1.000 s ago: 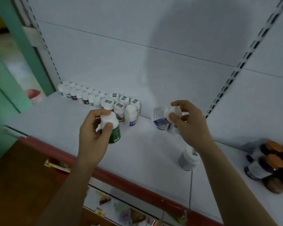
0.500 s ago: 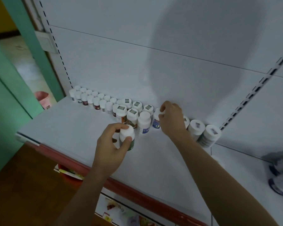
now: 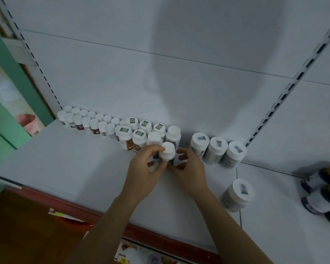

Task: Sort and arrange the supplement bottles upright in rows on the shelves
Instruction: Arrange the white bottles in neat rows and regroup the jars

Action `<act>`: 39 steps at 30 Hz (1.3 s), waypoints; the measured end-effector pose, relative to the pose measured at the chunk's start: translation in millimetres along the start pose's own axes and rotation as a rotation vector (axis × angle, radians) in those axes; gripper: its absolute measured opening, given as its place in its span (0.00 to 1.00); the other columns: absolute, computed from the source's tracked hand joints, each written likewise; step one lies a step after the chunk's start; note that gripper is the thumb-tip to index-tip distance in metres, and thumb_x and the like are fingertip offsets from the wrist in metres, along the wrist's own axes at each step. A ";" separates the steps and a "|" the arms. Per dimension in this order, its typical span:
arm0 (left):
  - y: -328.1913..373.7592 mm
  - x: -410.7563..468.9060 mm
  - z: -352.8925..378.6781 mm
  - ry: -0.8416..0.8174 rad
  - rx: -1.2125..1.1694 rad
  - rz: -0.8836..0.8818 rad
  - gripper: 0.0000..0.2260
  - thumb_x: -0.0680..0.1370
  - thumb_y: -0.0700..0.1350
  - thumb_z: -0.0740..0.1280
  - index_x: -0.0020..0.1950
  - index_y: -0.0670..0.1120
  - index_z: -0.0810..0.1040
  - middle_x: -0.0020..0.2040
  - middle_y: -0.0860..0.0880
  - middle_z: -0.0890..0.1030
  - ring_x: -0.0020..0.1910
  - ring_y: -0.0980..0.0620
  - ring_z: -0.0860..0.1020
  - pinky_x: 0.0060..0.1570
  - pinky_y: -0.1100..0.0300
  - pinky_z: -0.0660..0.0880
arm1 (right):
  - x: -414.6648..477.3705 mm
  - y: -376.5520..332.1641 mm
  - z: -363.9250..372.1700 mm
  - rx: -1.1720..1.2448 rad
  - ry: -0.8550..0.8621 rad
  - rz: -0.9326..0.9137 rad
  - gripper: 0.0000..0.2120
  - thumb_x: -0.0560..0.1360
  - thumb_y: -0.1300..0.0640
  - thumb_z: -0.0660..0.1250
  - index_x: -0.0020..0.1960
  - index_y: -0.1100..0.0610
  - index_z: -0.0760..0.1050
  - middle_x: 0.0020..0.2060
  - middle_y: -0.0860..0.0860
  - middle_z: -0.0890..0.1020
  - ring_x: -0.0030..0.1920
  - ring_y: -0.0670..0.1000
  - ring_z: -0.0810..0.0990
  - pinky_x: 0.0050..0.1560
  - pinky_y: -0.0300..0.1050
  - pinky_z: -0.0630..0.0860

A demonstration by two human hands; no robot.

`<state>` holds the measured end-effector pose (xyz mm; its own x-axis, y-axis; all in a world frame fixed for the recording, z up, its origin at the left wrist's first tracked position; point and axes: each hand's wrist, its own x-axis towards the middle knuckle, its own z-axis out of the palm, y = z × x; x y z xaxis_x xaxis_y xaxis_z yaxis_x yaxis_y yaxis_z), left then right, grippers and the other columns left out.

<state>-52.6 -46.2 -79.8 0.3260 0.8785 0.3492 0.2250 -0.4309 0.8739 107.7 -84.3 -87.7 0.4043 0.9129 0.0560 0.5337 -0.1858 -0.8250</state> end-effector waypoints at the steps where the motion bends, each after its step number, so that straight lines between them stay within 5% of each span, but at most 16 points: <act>1: -3.9 -2.0 -4.4 0.033 0.043 -0.008 0.16 0.75 0.38 0.74 0.61 0.51 0.79 0.58 0.61 0.79 0.58 0.57 0.78 0.52 0.66 0.77 | 3.0 0.2 2.1 0.017 0.008 0.007 0.24 0.70 0.53 0.79 0.61 0.51 0.74 0.50 0.48 0.80 0.39 0.41 0.80 0.40 0.33 0.73; 6: -26.5 -7.3 -19.7 0.028 0.139 -0.087 0.16 0.77 0.39 0.73 0.62 0.53 0.78 0.57 0.59 0.79 0.55 0.58 0.79 0.52 0.62 0.77 | 7.8 1.9 16.1 0.037 0.083 -0.045 0.19 0.72 0.60 0.74 0.59 0.52 0.74 0.48 0.49 0.81 0.45 0.50 0.81 0.46 0.42 0.76; 10: -34.5 -7.8 -18.7 -0.031 0.188 -0.078 0.17 0.77 0.39 0.71 0.64 0.54 0.78 0.59 0.58 0.79 0.58 0.60 0.77 0.55 0.69 0.72 | 12.8 0.9 20.9 0.087 0.139 0.009 0.17 0.74 0.65 0.70 0.61 0.54 0.73 0.49 0.51 0.81 0.45 0.50 0.81 0.40 0.27 0.71; 14: -33.0 -3.5 -18.9 -0.030 0.198 -0.061 0.16 0.77 0.38 0.71 0.64 0.51 0.79 0.59 0.57 0.80 0.58 0.63 0.76 0.56 0.70 0.71 | 14.8 -3.6 22.2 0.098 0.161 0.025 0.20 0.71 0.65 0.70 0.60 0.53 0.71 0.51 0.51 0.81 0.43 0.45 0.79 0.39 0.26 0.70; 17: -33.4 2.3 -29.0 0.256 0.186 -0.084 0.16 0.75 0.34 0.70 0.59 0.50 0.79 0.54 0.55 0.80 0.51 0.60 0.78 0.49 0.64 0.75 | 11.2 -3.7 27.8 0.070 0.172 0.014 0.27 0.67 0.57 0.77 0.61 0.51 0.68 0.53 0.52 0.78 0.44 0.50 0.80 0.41 0.27 0.69; 20: -37.3 20.9 -45.7 0.492 0.115 -0.272 0.24 0.76 0.35 0.69 0.70 0.46 0.71 0.63 0.53 0.72 0.52 0.56 0.76 0.47 0.60 0.74 | 12.7 -6.1 32.4 0.077 0.181 -0.006 0.37 0.65 0.50 0.81 0.67 0.54 0.67 0.58 0.51 0.75 0.52 0.51 0.78 0.52 0.42 0.75; 25: -47.6 35.1 -50.2 0.357 0.100 -0.351 0.21 0.78 0.40 0.69 0.70 0.48 0.73 0.60 0.52 0.75 0.56 0.54 0.78 0.56 0.56 0.76 | 12.6 -6.4 34.4 0.073 0.212 -0.013 0.35 0.67 0.51 0.80 0.68 0.55 0.68 0.60 0.50 0.77 0.54 0.52 0.78 0.52 0.42 0.72; 33: -56.0 27.8 -48.1 0.364 0.117 -0.365 0.20 0.78 0.39 0.69 0.69 0.47 0.73 0.60 0.51 0.79 0.49 0.65 0.77 0.47 0.68 0.72 | 12.5 -6.7 33.3 0.038 0.211 0.006 0.34 0.68 0.55 0.78 0.70 0.55 0.67 0.60 0.48 0.79 0.56 0.51 0.79 0.51 0.43 0.72; 36: -54.0 27.7 -49.7 0.370 0.105 -0.361 0.21 0.77 0.38 0.69 0.69 0.47 0.72 0.61 0.51 0.78 0.50 0.61 0.79 0.51 0.60 0.77 | 10.0 -11.2 30.7 0.036 0.158 0.006 0.35 0.68 0.55 0.78 0.71 0.55 0.66 0.63 0.50 0.78 0.59 0.53 0.78 0.55 0.44 0.73; 39: -42.5 26.3 -53.1 0.437 0.162 -0.284 0.20 0.76 0.36 0.69 0.68 0.45 0.72 0.61 0.48 0.73 0.49 0.52 0.78 0.44 0.60 0.75 | 2.3 -20.7 6.6 -0.127 0.064 -0.030 0.32 0.71 0.55 0.75 0.71 0.55 0.68 0.63 0.53 0.76 0.57 0.55 0.78 0.58 0.49 0.75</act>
<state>-102.4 6.2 -89.8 -0.1727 0.9539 0.2454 0.3980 -0.1603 0.9033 92.7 -76.0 -74.2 0.4313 0.8944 0.1184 0.6342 -0.2072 -0.7449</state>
